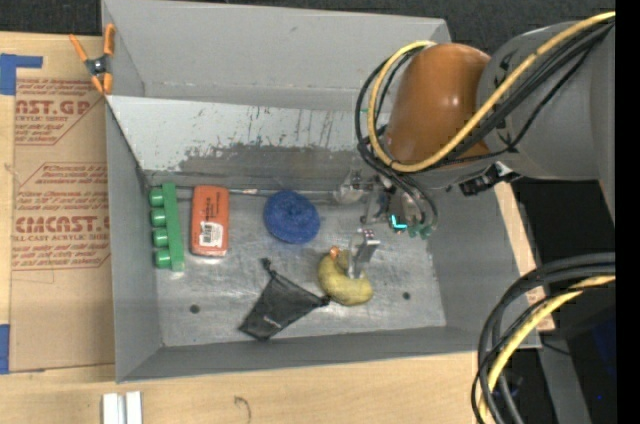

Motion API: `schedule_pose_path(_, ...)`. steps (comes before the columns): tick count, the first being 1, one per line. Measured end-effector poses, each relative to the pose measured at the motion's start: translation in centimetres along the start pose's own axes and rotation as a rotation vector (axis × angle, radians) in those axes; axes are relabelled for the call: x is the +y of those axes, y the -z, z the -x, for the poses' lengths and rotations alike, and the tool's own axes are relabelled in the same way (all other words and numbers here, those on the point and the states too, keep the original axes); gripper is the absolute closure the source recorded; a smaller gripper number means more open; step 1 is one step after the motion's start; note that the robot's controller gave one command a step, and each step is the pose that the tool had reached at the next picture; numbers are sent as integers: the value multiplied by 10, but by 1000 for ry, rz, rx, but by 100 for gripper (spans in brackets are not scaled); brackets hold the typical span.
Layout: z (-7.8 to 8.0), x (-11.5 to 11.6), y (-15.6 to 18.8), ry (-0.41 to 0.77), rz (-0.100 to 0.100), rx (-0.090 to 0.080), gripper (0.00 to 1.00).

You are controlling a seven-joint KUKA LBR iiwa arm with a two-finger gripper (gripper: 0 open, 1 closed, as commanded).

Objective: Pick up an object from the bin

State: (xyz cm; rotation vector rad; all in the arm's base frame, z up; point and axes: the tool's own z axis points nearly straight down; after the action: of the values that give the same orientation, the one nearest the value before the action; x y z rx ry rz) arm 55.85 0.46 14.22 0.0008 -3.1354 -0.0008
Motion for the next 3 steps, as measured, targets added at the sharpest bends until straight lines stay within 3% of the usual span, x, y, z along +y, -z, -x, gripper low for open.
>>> schedule_pose_path(1,2,0,4,0,0,-7,0)
schedule_pose_path(2,-28,-20,-34,-48,2,-15,0)
schedule_pose_path(3,-22,-20,-69,460,-2,-1,100)
